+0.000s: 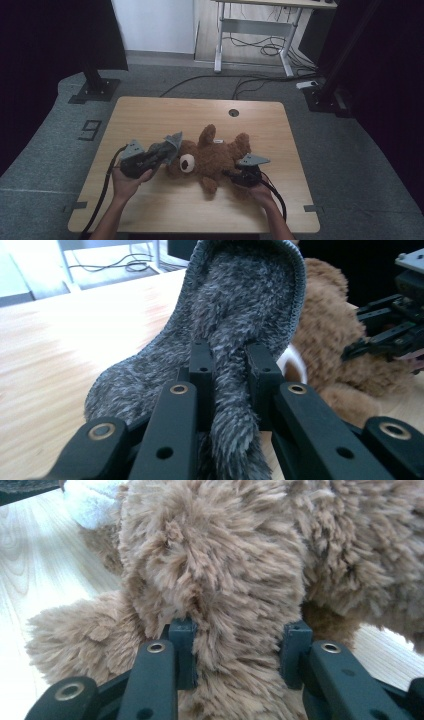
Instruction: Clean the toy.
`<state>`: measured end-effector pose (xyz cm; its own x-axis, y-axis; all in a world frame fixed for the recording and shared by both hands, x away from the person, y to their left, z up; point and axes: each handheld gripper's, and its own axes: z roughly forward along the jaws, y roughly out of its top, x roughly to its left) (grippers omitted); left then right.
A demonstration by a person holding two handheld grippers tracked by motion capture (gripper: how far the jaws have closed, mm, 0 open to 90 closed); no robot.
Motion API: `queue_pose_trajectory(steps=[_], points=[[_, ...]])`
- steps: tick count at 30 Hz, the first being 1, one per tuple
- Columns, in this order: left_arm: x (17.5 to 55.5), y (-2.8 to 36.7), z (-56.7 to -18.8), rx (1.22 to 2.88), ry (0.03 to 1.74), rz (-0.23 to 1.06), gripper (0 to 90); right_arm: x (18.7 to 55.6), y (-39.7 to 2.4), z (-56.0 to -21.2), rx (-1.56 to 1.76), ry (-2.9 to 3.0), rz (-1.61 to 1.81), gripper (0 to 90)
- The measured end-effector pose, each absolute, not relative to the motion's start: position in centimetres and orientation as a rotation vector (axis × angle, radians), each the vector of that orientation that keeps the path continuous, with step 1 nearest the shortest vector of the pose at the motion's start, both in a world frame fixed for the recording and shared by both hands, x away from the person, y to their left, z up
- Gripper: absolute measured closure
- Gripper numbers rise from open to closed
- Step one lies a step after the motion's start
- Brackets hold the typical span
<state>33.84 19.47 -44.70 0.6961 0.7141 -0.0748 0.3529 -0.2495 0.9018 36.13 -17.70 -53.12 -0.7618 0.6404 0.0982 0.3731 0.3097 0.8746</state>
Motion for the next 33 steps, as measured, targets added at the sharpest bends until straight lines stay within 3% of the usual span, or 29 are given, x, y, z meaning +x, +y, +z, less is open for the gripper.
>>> queue_pose_trajectory(steps=[11, 17, 25, 33], points=[[35.3, 12.6, -45.8, 1.981, 0.77, 0.438, 77.5, 35.4, -16.4, -53.2, 0.873, 2.331, 1.445, 62.0], [35.3, 12.4, -46.0, 2.004, 0.785, 0.507, 77.9, 35.4, -16.4, -53.2, 0.884, 2.327, 1.445, 61.9], [35.0, 12.7, -45.7, 1.947, 0.767, 0.487, 77.8, 35.5, -16.5, -53.3, 0.912, 2.316, 1.463, 61.4], [34.9, 8.7, -44.6, 1.949, 0.672, 0.456, 77.9, 35.7, -16.6, -53.4, 0.919, 2.31, 1.47, 61.4]])
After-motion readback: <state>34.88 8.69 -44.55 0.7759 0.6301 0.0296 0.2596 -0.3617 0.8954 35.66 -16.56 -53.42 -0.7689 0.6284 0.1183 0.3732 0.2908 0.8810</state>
